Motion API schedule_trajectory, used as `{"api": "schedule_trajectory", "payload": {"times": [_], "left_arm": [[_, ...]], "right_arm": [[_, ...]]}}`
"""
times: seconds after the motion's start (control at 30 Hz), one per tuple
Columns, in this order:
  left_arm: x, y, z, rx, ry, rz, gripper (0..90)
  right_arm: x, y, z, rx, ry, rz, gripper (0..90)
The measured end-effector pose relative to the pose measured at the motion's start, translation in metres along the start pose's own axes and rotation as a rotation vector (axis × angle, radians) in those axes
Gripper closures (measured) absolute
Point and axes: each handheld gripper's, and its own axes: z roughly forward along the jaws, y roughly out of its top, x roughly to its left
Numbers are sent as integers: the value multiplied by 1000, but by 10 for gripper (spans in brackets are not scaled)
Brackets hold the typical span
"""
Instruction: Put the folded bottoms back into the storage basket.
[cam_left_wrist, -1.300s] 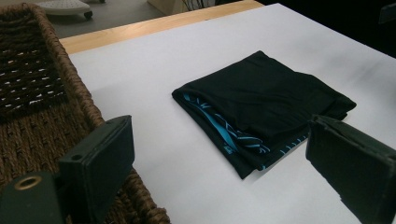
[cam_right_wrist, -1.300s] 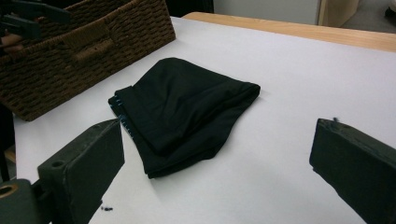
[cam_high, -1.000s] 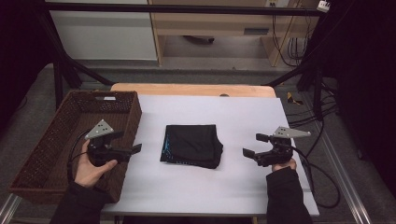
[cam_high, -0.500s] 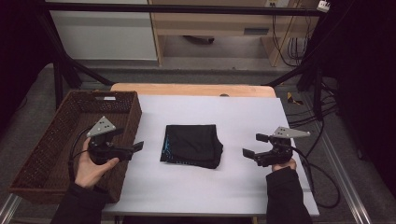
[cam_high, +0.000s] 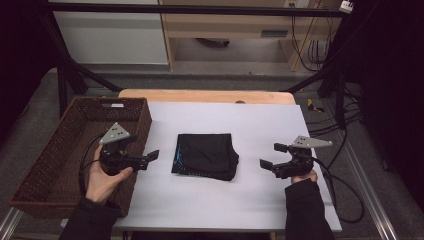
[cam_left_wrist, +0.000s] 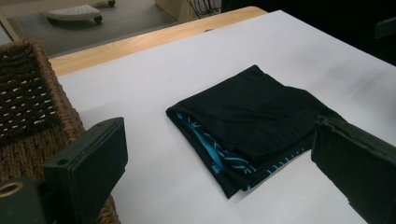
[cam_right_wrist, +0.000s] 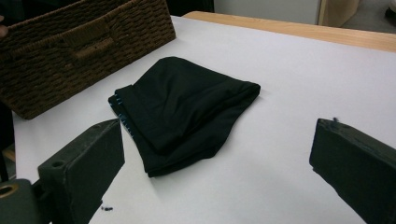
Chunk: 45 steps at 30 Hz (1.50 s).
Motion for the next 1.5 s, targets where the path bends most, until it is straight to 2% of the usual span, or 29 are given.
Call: {"api": "schedule_trajectory", "payload": {"times": [0.37,0.8,1.0,1.17,1.2,1.37,1.5], "left_arm": [[-20,5,8,-16,-25,18,43],[-38,2,34,22,-30,11,43],[-42,0,48,49,-36,2,43],[-44,1,55,40,-45,4,48],[-45,2,58,29,-57,5,48],[-46,4,65,28,-45,7,49],[-44,3,75,53,-48,-5,48]], "right_arm": [[0,0,0,2,-4,2,33],[0,0,1,4,-5,0,33],[0,-1,1,8,-7,1,33],[0,-1,1,6,-5,0,33],[0,-1,1,6,-6,0,33],[0,-1,1,8,-4,-1,33],[0,0,1,4,-4,0,33]]}}
